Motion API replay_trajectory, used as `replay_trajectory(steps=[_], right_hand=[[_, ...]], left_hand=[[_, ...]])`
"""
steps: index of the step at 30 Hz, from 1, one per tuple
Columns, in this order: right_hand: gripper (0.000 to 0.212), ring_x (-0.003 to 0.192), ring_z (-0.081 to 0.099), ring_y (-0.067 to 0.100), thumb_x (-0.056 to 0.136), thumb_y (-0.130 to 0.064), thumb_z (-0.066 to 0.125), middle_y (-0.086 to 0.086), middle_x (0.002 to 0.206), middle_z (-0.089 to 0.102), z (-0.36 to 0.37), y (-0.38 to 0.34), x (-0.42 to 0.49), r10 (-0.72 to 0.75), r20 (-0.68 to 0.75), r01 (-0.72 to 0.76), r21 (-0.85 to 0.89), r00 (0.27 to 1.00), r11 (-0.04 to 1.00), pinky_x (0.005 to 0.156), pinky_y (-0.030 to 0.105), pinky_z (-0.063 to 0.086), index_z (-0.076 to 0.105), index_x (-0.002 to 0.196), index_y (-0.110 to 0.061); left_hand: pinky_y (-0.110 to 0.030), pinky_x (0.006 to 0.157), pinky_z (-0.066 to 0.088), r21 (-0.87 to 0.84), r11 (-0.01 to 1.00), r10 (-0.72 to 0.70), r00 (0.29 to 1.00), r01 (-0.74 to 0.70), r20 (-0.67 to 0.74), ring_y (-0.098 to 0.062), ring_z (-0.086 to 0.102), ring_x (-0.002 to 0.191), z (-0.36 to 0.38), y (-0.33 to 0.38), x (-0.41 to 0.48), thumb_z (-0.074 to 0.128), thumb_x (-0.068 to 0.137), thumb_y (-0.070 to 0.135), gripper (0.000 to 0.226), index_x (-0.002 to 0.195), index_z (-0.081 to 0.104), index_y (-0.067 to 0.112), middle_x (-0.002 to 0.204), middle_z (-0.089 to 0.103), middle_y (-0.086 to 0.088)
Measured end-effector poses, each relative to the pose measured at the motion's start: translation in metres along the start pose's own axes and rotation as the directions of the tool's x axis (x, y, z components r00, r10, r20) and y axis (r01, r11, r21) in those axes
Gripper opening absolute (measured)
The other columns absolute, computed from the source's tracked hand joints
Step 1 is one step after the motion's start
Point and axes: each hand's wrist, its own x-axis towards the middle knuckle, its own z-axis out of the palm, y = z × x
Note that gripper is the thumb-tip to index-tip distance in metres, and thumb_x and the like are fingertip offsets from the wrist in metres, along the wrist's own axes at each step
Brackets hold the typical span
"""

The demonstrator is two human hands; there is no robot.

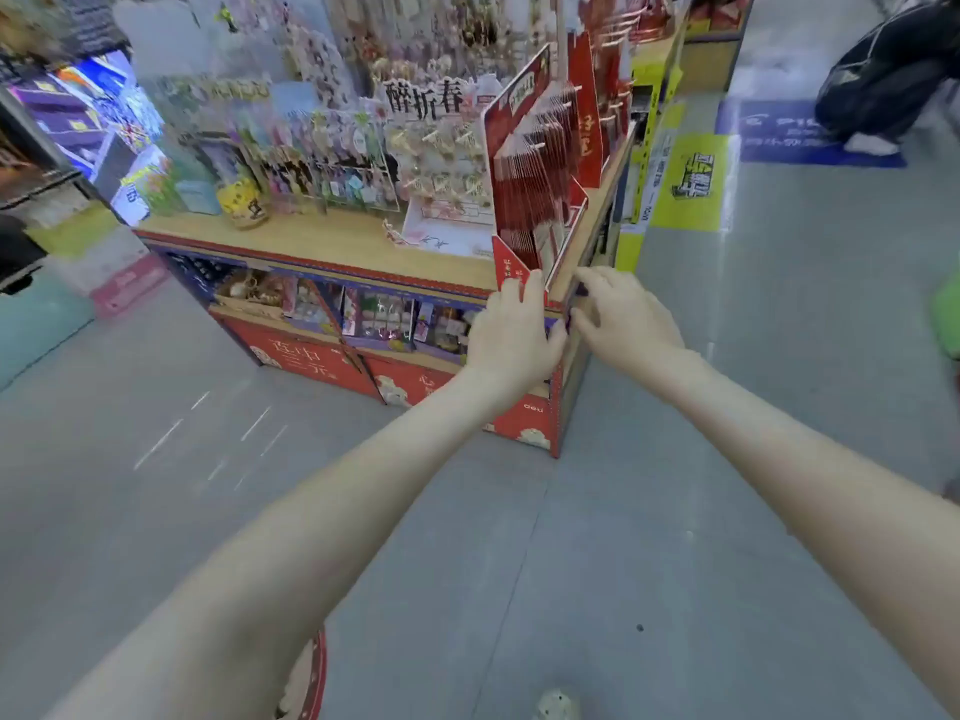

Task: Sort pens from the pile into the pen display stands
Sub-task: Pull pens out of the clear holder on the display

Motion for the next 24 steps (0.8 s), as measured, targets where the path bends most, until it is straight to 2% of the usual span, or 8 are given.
replay_trajectory(steps=[3, 7, 16, 24], right_hand=[[0.041, 0.122, 0.044, 0.031, 0.092, -0.016, 0.049, 0.011, 0.13, 0.052, 0.003, 0.058, 0.039, 0.028, 0.015, -0.029, 0.028, 0.999, 0.999, 0.092, 0.043, 0.042, 0.047, 0.132, -0.007], [0.04, 0.12, 0.042, 0.031, 0.093, -0.021, 0.049, 0.013, 0.129, 0.049, 0.014, 0.152, 0.105, 0.058, 0.102, -0.059, 0.01, 0.993, 0.998, 0.092, 0.041, 0.038, 0.045, 0.132, -0.009], [0.049, 0.126, 0.04, 0.031, 0.093, -0.022, 0.051, 0.013, 0.138, 0.045, 0.011, 0.365, 0.295, -0.053, 0.2, 0.056, -0.008, 0.978, 0.998, 0.097, 0.045, 0.041, 0.04, 0.138, -0.008], [0.048, 0.127, 0.04, 0.029, 0.095, -0.022, 0.049, 0.01, 0.14, 0.044, 0.018, 0.503, 0.477, -0.133, 0.24, 0.135, 0.007, 0.962, 0.991, 0.094, 0.039, 0.037, 0.038, 0.14, -0.011]], left_hand=[[-0.047, 0.085, 0.047, -0.027, 1.0, -0.008, 0.997, 0.01, 0.074, -0.036, 0.048, 0.115, 0.034, 0.019, 0.057, 0.05, 0.094, 0.032, 0.058, 0.144, 0.034, 0.007, 0.126, 0.049, -0.017], [-0.045, 0.085, 0.044, -0.016, 1.0, -0.006, 0.986, 0.009, 0.165, -0.037, 0.048, 0.117, 0.094, 0.05, 0.142, 0.049, 0.094, 0.031, 0.057, 0.143, 0.033, 0.007, 0.128, 0.047, -0.018], [-0.047, 0.09, 0.046, -0.071, 0.984, -0.147, 0.974, 0.161, 0.173, -0.036, 0.049, 0.119, 0.197, 0.132, 0.374, 0.049, 0.095, 0.03, 0.057, 0.145, 0.032, 0.009, 0.132, 0.046, -0.017], [-0.049, 0.089, 0.046, -0.113, 0.975, -0.175, 0.973, 0.193, 0.153, -0.035, 0.05, 0.118, 0.277, 0.159, 0.588, 0.044, 0.098, 0.027, 0.05, 0.144, 0.034, 0.008, 0.134, 0.047, -0.015]])
